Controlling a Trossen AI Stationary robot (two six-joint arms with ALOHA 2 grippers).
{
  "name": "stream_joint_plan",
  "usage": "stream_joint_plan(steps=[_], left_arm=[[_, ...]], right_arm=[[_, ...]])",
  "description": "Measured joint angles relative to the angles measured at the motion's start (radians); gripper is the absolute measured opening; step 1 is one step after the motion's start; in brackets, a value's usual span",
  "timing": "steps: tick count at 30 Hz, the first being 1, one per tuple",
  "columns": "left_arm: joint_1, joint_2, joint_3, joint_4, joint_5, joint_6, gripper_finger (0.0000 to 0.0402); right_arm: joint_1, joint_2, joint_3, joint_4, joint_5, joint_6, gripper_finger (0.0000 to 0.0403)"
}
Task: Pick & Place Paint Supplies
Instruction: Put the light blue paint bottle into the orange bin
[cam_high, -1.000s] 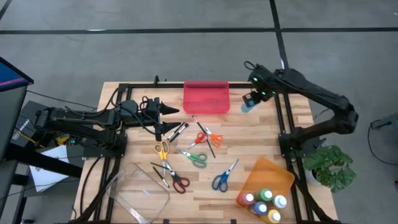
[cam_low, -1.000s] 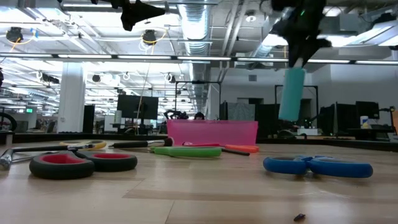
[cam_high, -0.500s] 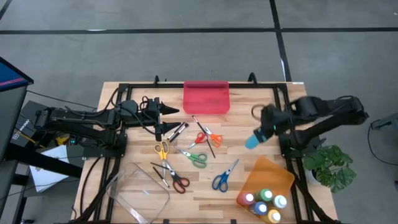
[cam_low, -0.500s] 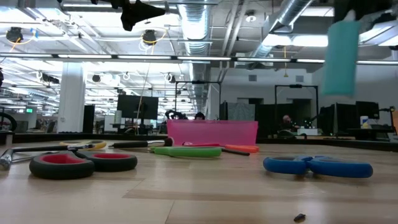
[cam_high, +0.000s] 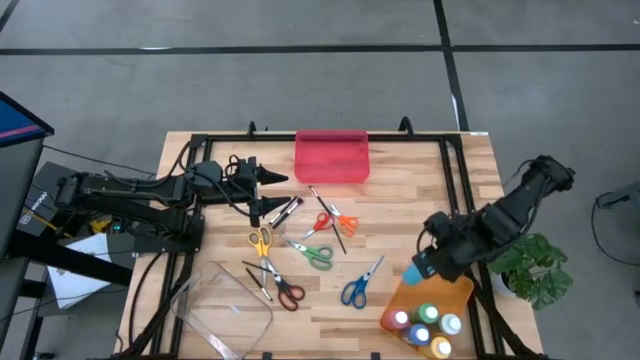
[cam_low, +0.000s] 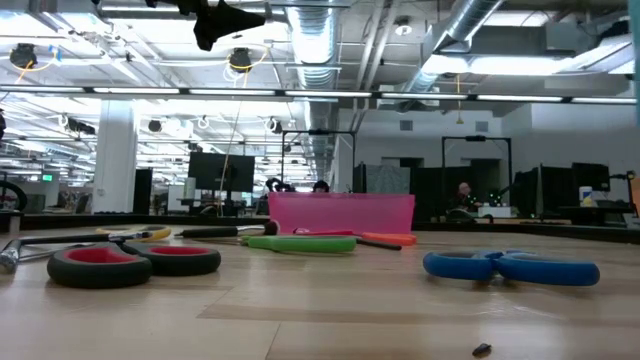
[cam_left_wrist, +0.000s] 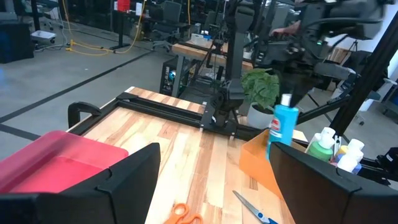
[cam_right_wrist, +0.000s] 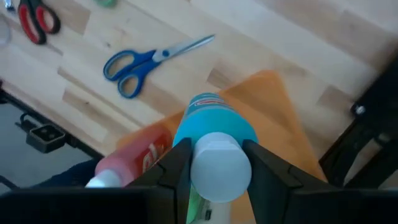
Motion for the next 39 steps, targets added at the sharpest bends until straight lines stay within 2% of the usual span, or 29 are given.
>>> stream_joint_plan(steps=[6,12,29,39], left_arm=[[0.000,0.000,0.000,0.000,0.000,0.000,0.0298],[0.000,0.000,0.000,0.000,0.000,0.000,0.0298],[0.000,0.000,0.000,0.000,0.000,0.000,0.0298],[0.000,0.000,0.000,-0.001,0.000,0.000,0.0298]], right_arm=[[0.037,0.111,0.083,-0.025,-0.005,-0.014,0.0113],[0.044,0.201,0.123,-0.059,-0.054,-0.045,0.0113],[0.087,0.350,0.126,0.019,-0.051,-0.045,0.0113],[0.096,0.366,0.126,0.043,-0.019,-0.045,0.0113]])
